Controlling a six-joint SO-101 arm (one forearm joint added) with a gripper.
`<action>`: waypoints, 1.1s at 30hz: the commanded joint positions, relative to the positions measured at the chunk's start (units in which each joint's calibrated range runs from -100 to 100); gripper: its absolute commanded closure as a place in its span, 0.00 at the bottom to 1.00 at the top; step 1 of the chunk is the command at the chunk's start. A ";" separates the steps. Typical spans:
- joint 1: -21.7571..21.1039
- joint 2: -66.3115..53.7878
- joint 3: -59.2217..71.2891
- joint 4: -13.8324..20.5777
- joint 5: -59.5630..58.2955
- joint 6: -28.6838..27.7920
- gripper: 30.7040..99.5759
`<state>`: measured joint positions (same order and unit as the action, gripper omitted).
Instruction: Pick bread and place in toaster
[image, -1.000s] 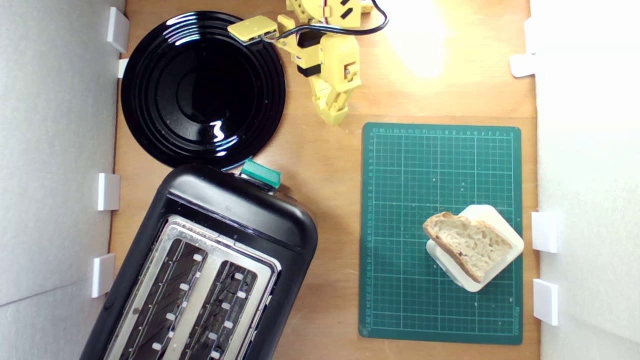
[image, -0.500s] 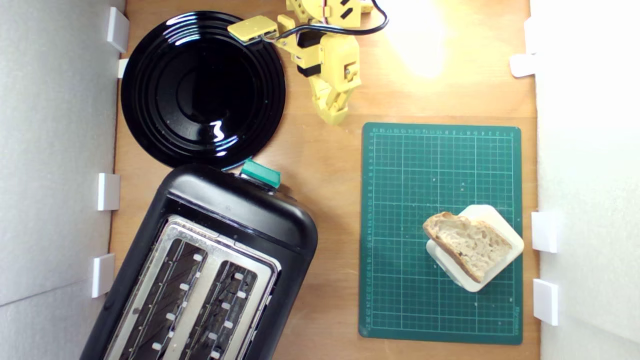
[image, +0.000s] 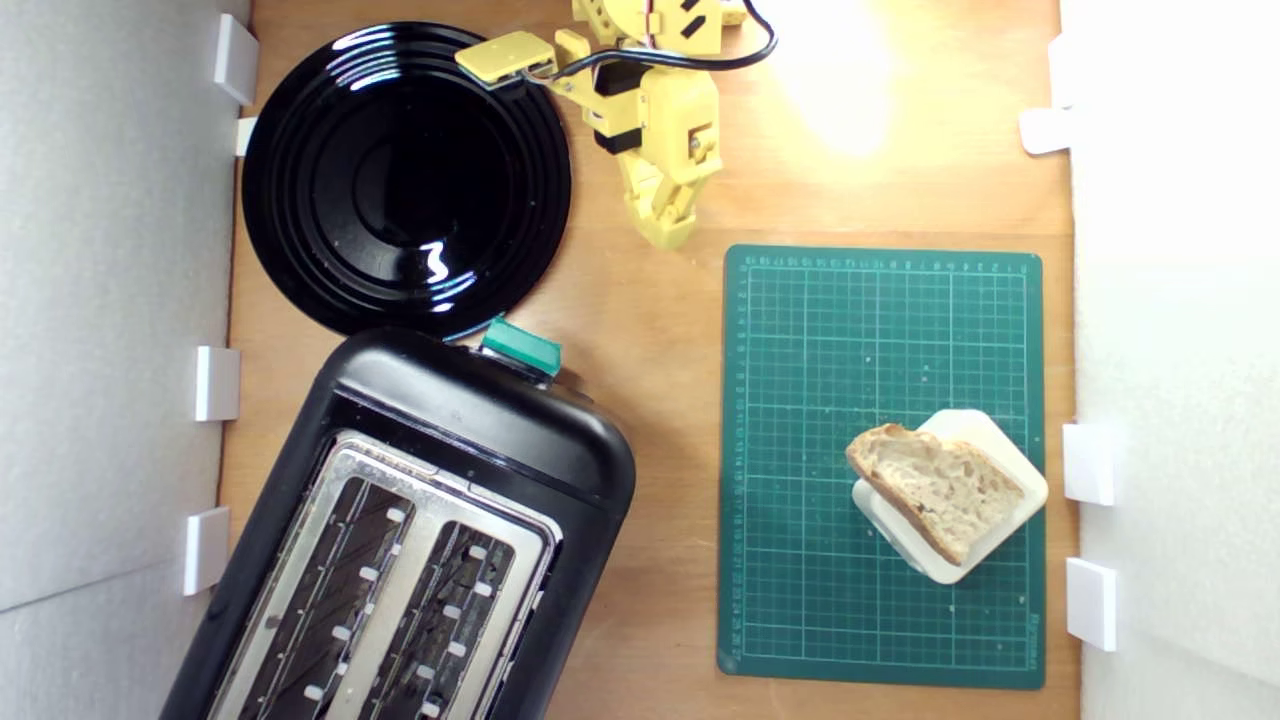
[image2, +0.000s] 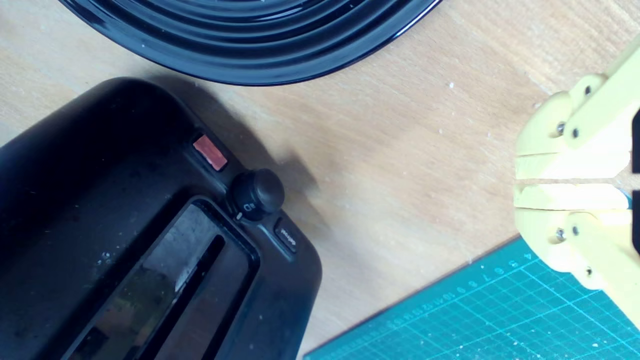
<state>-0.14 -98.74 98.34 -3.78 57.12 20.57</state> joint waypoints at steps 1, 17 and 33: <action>0.14 -0.26 0.12 0.06 0.22 -0.24 1.00; 0.14 -0.26 0.12 0.06 0.22 -0.24 1.00; -0.19 -0.26 0.12 -0.67 0.22 -0.24 1.00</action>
<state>-0.14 -98.74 98.34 -3.78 57.12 20.57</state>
